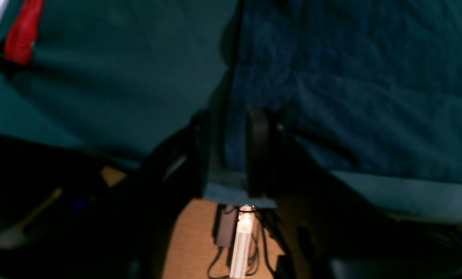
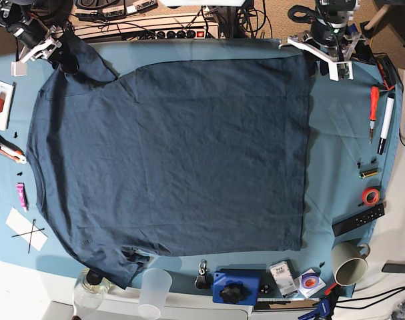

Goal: Fold the T-shirt properly
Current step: 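Lift the shoulder edge and fold it toward the hem with both grippers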

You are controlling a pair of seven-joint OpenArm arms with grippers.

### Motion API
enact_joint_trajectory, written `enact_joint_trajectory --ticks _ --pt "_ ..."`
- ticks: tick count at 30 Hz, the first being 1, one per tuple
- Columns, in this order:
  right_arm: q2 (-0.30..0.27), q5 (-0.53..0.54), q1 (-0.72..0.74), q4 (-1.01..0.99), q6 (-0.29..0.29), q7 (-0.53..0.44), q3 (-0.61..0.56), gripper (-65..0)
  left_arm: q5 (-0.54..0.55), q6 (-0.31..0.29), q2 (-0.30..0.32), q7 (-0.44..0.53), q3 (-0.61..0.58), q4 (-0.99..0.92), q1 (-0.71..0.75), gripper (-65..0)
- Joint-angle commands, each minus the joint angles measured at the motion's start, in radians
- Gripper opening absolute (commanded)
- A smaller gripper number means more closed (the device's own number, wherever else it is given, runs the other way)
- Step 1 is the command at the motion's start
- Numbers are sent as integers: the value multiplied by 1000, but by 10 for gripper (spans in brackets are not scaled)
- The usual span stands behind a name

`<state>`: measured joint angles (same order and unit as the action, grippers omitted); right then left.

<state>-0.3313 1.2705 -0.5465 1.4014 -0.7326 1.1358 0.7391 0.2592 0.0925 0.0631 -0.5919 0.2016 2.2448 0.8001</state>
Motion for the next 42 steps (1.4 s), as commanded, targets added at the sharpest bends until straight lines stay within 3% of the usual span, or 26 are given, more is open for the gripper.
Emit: enact_joint_trajectory --ticks 1,5,10,14,23,28,29,32,35,42 --pt "-15 -100 -21 -7 34 67 2 -307 21 -24 1 33 14 5 11 -484" --pt "-18 -100 -21 -7 34 69 2 -307 64 -91 1 38 33 -60 -14 -484" --pt "-18 -100 -21 -7 34 85 2 -307 132 -98 0 22 32 -178 -76 -483" --pt "-18 -100 -21 -7 34 108 2 -307 174 -148 -4 -4 32 -200 -85 -484" --pt "-18 -98 -21 -7 34 109 2 -307 76 -144 -8 38 32 -295 -85 -484" --pt "-18 -50 -21 -7 34 109 2 -314 196 -219 -11 35 32 -304 -85 -500" --pt "-18 -47 -21 -7 34 109 2 -342 199 -225 -17 31 32 -304 -85 -528" --pt "-18 -47 -21 -7 34 109 2 -520 195 -225 -27 31 32 -304 -85 -650" --pt "-18 -32 -21 -7 34 109 2 -650 149 -225 -27 31 32 -304 -85 -650" --pt "-15 24 -22 85 34 143 105 -650 118 -225 -27 -52 34 -219 -84 -650"
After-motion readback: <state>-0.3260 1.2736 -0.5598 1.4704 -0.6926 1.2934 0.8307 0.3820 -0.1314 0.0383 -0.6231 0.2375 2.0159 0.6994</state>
